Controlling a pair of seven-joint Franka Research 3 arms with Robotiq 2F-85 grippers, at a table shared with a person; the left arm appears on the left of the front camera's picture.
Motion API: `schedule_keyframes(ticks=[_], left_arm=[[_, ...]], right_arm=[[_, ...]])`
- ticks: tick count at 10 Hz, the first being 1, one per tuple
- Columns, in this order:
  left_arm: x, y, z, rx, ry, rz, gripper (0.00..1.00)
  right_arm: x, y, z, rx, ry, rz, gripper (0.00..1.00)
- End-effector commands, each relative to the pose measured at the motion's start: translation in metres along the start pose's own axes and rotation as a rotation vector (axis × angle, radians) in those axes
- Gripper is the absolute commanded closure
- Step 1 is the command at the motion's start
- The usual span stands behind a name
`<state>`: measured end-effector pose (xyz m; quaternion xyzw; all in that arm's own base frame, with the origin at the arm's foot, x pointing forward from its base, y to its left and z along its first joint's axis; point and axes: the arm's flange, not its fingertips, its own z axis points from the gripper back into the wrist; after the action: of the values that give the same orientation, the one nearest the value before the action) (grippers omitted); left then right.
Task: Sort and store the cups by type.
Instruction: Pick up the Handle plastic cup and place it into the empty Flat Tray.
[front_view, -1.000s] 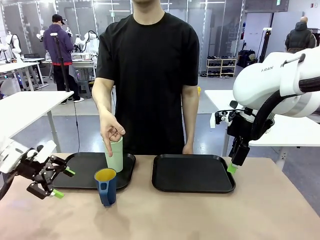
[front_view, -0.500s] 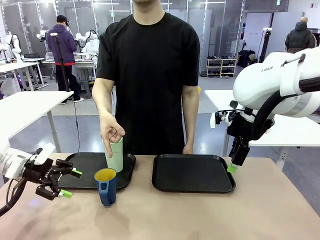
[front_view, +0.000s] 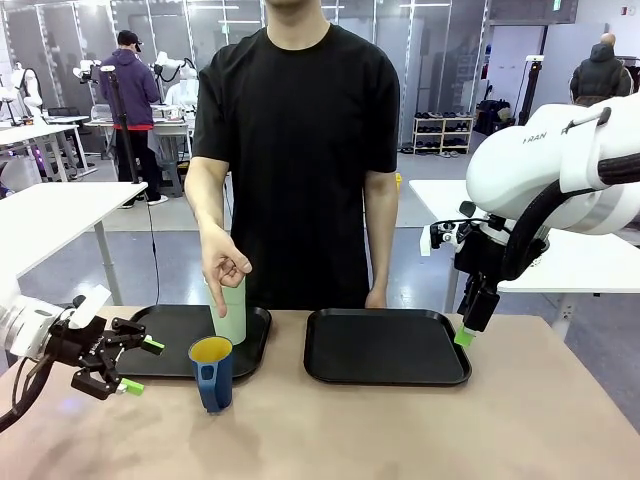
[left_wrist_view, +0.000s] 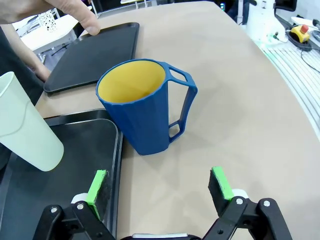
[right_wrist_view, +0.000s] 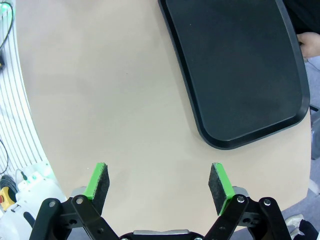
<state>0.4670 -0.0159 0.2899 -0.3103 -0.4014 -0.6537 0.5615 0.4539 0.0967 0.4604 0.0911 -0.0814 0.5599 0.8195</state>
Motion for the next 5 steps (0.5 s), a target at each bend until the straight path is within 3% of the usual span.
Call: schedule_keyframes(ticks=[1, 5], left_arm=[[-0.006, 0.006, -0.008, -0.001, -0.044, 0.018, 0.0], [-0.019, 0.01, -0.029, -0.024, -0.141, 0.037, 0.0]], right_arm=[[-0.001, 0.001, 0.002, 0.002, 0.007, -0.003, 0.0], [-0.001, 0.001, 0.002, 0.002, 0.007, -0.003, 0.0]])
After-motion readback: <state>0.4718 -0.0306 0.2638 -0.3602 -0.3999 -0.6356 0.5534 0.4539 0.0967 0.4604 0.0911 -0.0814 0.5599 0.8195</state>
